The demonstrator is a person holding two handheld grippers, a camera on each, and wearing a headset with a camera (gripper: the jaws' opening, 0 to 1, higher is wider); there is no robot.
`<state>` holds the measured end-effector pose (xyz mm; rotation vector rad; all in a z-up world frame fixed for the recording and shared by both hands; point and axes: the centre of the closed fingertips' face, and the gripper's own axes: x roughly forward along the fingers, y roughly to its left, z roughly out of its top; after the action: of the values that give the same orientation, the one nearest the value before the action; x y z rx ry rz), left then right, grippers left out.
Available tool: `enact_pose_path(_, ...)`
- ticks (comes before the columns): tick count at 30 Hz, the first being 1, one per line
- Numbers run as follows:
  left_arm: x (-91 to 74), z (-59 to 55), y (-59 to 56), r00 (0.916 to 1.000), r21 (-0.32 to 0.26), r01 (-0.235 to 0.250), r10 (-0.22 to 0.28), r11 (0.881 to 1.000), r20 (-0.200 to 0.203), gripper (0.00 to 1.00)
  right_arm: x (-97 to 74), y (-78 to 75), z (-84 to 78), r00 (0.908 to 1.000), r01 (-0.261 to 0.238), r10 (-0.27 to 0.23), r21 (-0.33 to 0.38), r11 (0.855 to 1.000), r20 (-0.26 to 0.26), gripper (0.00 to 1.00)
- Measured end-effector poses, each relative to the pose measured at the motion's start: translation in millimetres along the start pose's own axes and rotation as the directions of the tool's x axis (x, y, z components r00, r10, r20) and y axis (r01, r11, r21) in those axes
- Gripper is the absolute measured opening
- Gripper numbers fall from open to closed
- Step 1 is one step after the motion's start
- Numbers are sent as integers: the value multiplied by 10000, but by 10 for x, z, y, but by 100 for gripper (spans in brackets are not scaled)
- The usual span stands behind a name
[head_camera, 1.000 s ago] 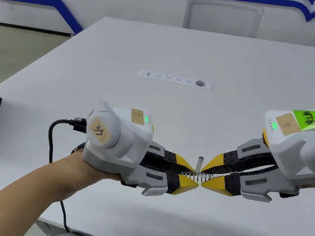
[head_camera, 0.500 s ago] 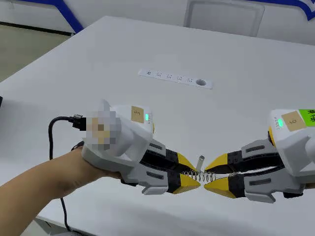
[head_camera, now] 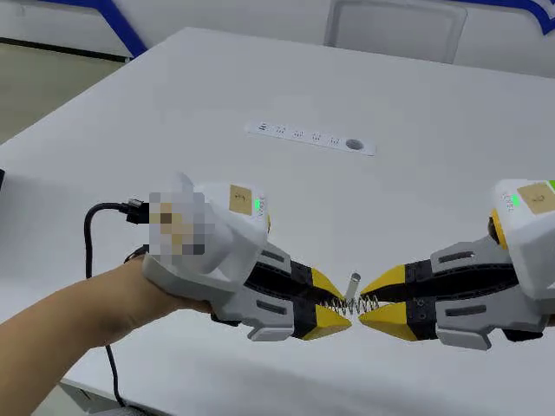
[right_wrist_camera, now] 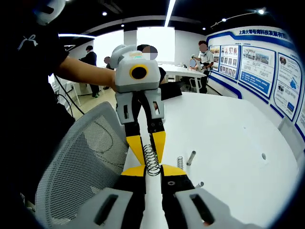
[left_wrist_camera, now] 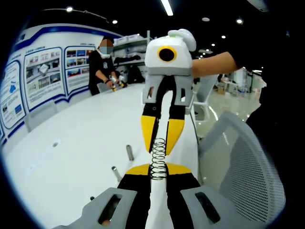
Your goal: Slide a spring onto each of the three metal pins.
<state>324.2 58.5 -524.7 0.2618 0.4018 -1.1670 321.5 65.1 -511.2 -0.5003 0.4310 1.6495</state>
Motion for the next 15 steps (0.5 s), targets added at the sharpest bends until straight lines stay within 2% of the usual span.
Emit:
enact_pose_path(5, 7, -17, 0, 10000, 56, 2, -1, 10000, -85, 10, -10, 8, 117, 9988, -126, 112, 275, 9995, 486, 12)
enact_pose_path(15, 21, -20, 26, 9999, 12, -143, 143, 9999, -41, 10, 17, 1, 193, 9970, -209, 177, 412, 9989, 755, 12)
